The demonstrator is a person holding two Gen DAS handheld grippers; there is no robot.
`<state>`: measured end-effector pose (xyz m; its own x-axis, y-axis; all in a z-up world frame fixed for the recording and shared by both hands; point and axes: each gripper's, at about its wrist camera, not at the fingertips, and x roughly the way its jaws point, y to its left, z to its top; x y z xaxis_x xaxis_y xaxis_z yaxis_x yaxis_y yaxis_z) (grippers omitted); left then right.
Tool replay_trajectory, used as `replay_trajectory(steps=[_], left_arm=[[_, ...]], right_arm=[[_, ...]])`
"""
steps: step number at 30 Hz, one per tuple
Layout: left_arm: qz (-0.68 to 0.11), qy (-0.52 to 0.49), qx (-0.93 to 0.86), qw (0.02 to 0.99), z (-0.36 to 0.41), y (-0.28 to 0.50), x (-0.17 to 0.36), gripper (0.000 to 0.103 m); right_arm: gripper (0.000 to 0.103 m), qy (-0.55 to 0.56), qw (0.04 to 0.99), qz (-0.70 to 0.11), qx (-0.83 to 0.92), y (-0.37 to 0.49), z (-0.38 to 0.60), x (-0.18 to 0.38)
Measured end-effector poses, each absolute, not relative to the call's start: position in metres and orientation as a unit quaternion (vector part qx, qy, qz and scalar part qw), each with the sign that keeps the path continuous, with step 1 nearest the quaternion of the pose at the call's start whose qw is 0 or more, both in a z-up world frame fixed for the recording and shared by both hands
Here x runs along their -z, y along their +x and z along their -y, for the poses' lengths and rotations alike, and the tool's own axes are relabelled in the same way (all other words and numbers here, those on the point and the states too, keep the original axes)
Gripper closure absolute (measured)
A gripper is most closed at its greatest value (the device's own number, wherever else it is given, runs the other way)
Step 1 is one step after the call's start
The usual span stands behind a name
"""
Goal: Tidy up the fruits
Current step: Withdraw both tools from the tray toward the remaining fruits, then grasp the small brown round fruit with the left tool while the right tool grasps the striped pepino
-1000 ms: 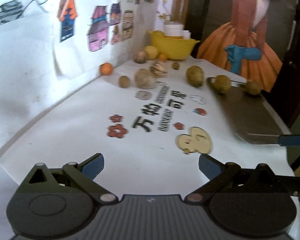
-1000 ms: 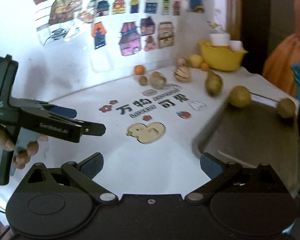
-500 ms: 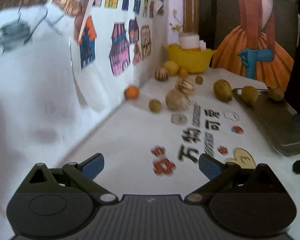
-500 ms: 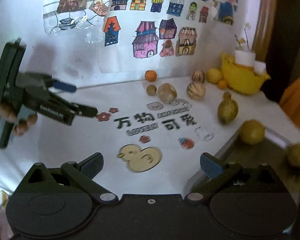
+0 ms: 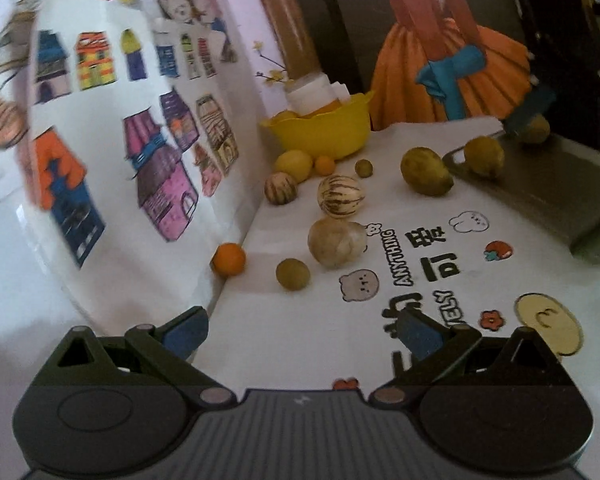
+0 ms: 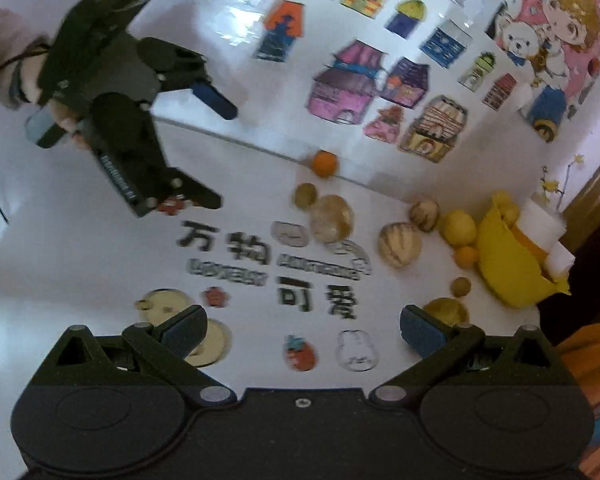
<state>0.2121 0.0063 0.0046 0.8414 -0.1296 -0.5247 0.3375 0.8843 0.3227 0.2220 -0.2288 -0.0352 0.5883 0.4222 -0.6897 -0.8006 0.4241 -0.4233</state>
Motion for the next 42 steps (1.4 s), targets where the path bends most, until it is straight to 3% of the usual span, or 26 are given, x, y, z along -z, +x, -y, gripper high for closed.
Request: replay_trajectory(steps=[5,19,23,28,37,42], left_arm=[[-0.270,0.228,0.114,0.928,-0.003,0.239,-0.002,0.001],[-0.305,0.225,0.121,0.917,-0.002,0.283,0.007,0.002],[-0.324,0.208,0.122,0.915,-0.004,0.295,0.009,0.003],[-0.330,0.210,0.127,0.912,-0.005,0.303,0.011,0.010],[-0.349,0.188,0.151,0.906,-0.004,0.323,0.008,0.024],[-0.353,0.195,0.156,0.902,0.000,0.332,0.006,0.038]], right_arm=[[0.001,-0.359,0.834,-0.248,-0.339,0.263,0.226,0.033],[0.001,-0.140,0.886,-0.372,-0.239,0.396,0.227,0.045],[0.001,-0.130,0.887,-0.392,-0.207,0.413,0.214,0.052],[0.002,-0.111,0.887,-0.398,-0.205,0.426,0.200,0.057],[0.021,-0.066,0.877,-0.433,-0.196,0.445,0.193,0.073],[0.027,-0.054,0.875,-0.441,-0.193,0.450,0.193,0.079]])
